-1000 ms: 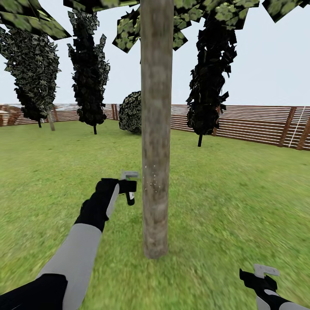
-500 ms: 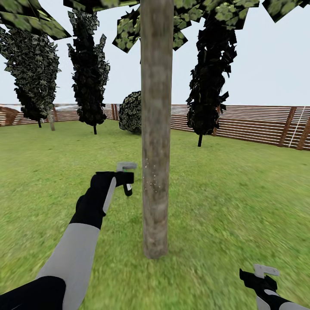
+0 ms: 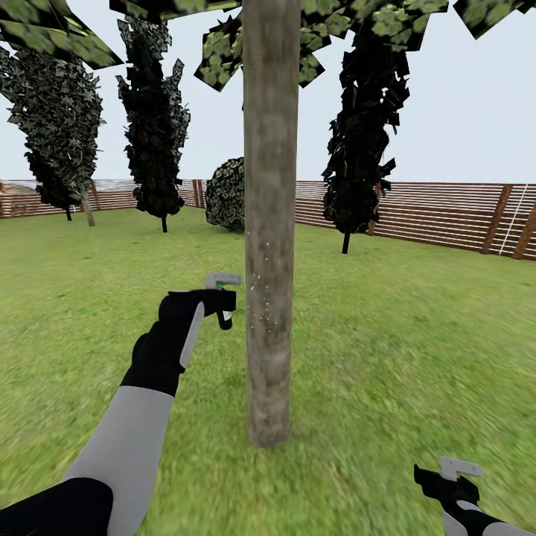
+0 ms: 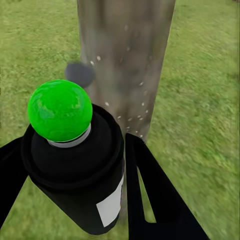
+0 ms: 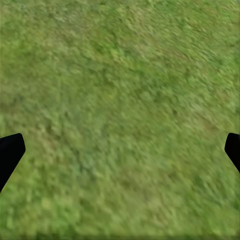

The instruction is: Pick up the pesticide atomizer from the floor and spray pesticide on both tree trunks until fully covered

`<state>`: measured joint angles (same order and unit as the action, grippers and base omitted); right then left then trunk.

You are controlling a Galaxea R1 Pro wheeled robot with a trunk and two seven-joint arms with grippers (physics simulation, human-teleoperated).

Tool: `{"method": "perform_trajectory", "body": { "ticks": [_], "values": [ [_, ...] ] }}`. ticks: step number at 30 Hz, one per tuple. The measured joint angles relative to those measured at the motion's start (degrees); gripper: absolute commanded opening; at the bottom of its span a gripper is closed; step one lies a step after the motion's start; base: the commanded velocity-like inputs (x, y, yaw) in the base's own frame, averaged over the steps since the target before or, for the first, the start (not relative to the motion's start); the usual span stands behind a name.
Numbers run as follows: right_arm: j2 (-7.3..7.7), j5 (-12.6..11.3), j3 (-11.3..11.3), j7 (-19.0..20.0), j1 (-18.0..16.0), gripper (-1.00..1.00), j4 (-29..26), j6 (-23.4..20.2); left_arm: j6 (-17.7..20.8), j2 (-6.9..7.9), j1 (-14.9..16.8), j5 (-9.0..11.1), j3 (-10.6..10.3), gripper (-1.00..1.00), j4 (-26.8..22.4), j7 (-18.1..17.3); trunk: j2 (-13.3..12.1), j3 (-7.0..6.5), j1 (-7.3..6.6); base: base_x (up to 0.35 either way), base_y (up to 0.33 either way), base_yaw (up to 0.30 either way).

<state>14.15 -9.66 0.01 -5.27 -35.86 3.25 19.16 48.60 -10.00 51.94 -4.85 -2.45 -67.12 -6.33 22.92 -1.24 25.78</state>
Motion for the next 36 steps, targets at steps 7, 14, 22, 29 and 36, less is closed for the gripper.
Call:
{"method": "perform_trajectory", "body": {
  "ticks": [7,14,22,29,36],
  "values": [
    [0.00,0.0,0.0,0.0,0.0,1.00,0.0,0.0,0.0,0.00,0.0,0.2,0.1,-1.00,-0.7,-0.1,0.0,0.00,0.00,0.000,0.000,0.000],
    [0.01,0.0,0.0,0.0,0.0,1.00,0.0,0.0,0.0,0.00,0.0,8.5,-0.2,-1.00,-0.2,-0.2,0.0,0.00,0.00,0.000,0.000,0.000],
    [0.00,0.0,0.1,0.0,0.0,1.00,0.0,0.0,7.2,0.00,5.5,9.3,-0.1,-1.00,2.1,-0.2,0.0,0.00,0.00,0.000,0.000,0.000],
    [0.00,0.0,0.1,0.0,0.0,1.00,0.0,0.0,8.3,0.00,19.7,9.4,-0.1,-1.00,15.7,-0.5,0.0,0.00,0.00,0.000,0.000,0.000],
    [0.00,0.0,0.0,0.0,0.0,1.00,0.0,0.0,8.7,0.00,33.1,9.5,-0.1,-1.00,26.5,-0.6,0.0,0.00,0.00,0.000,0.000,0.000]
  ]
}}
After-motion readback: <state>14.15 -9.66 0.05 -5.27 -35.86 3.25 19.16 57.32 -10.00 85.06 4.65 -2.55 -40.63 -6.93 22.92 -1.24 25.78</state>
